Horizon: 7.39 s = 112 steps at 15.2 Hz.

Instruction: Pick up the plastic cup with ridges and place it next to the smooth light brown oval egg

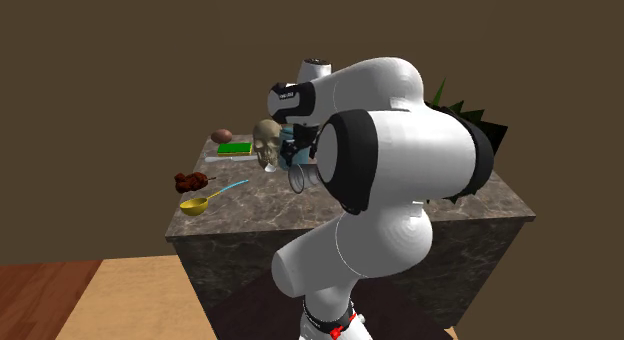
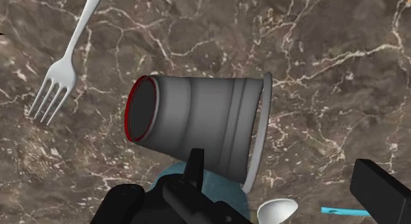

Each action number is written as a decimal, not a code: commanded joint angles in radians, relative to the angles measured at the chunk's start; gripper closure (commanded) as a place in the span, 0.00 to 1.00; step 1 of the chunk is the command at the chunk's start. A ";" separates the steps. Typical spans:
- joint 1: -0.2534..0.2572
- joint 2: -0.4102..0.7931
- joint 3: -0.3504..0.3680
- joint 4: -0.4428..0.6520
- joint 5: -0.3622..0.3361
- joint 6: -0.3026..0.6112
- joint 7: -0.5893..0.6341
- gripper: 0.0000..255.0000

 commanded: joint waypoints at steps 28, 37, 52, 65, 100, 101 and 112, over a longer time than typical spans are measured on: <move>0.006 -0.002 0.009 0.030 0.007 -0.029 0.011 1.00; 0.008 -0.029 0.028 0.132 0.011 -0.156 0.026 1.00; 0.018 -0.028 0.051 0.334 0.023 -0.356 0.043 1.00; 0.102 0.227 0.138 0.581 0.103 -0.346 0.168 1.00; 0.199 0.748 0.234 0.917 0.176 -0.152 0.325 1.00; 0.199 0.750 0.234 0.905 0.176 -0.139 0.324 1.00; 0.200 0.776 0.237 0.792 0.188 0.000 0.308 1.00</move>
